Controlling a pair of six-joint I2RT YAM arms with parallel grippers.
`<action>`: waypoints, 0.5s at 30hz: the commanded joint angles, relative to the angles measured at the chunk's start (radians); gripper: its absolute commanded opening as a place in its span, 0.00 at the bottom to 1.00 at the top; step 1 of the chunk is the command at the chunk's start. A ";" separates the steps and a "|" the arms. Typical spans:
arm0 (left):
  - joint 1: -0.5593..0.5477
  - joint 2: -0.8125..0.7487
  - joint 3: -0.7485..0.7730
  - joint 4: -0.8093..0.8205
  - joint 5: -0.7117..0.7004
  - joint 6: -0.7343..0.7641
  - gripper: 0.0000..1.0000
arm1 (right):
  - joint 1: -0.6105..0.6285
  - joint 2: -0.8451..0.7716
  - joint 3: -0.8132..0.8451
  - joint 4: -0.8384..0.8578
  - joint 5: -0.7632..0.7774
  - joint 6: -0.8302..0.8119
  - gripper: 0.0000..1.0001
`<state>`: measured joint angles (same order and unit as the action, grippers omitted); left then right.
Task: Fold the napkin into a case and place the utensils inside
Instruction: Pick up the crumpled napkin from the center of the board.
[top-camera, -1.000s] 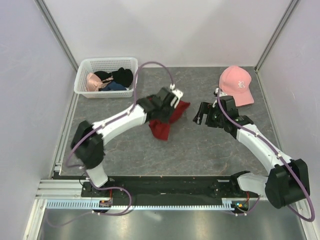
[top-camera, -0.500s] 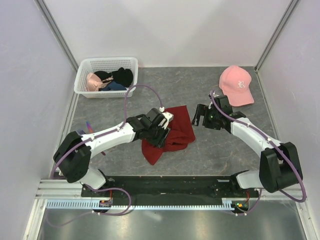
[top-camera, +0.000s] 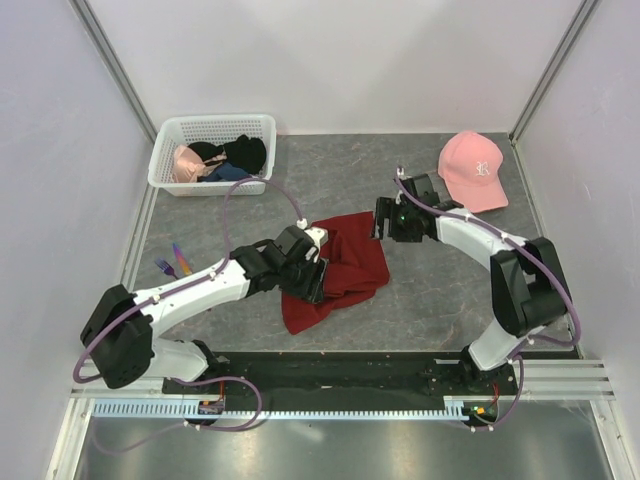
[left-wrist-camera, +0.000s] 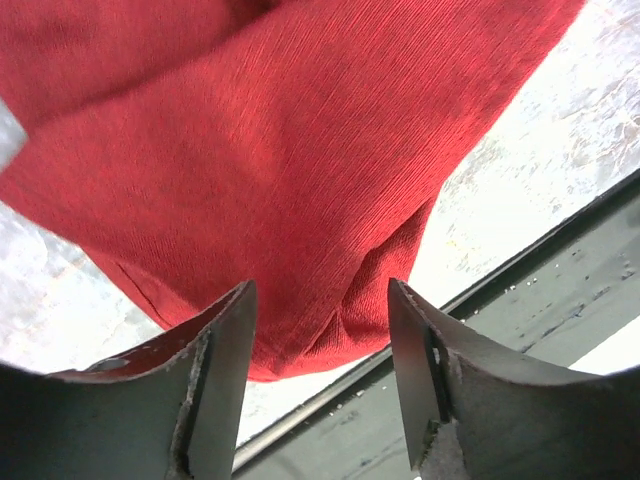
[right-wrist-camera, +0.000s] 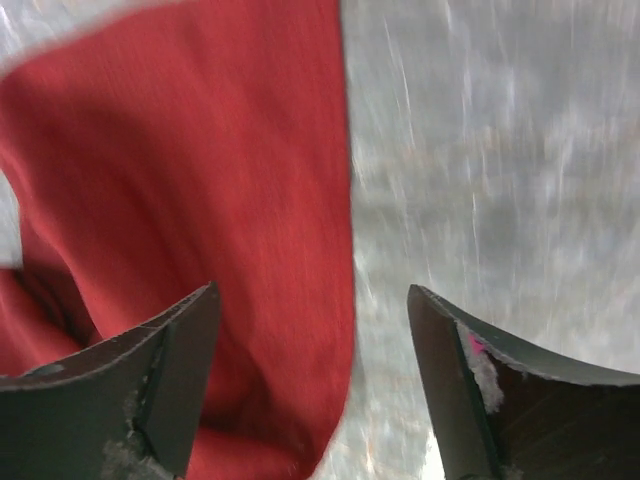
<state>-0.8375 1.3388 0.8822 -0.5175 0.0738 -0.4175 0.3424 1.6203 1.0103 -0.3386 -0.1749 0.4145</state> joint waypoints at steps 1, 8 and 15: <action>-0.003 -0.052 -0.041 0.010 -0.049 -0.115 0.60 | 0.036 0.079 0.163 -0.039 0.133 -0.065 0.81; -0.002 -0.225 -0.088 -0.096 -0.199 -0.351 0.66 | 0.069 0.197 0.286 -0.082 0.207 -0.106 0.74; 0.050 -0.361 -0.167 -0.138 -0.200 -0.720 0.64 | 0.086 0.220 0.315 -0.082 0.233 -0.109 0.73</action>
<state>-0.8303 1.0325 0.7708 -0.6312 -0.1020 -0.8593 0.4179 1.8328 1.2739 -0.4057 0.0177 0.3244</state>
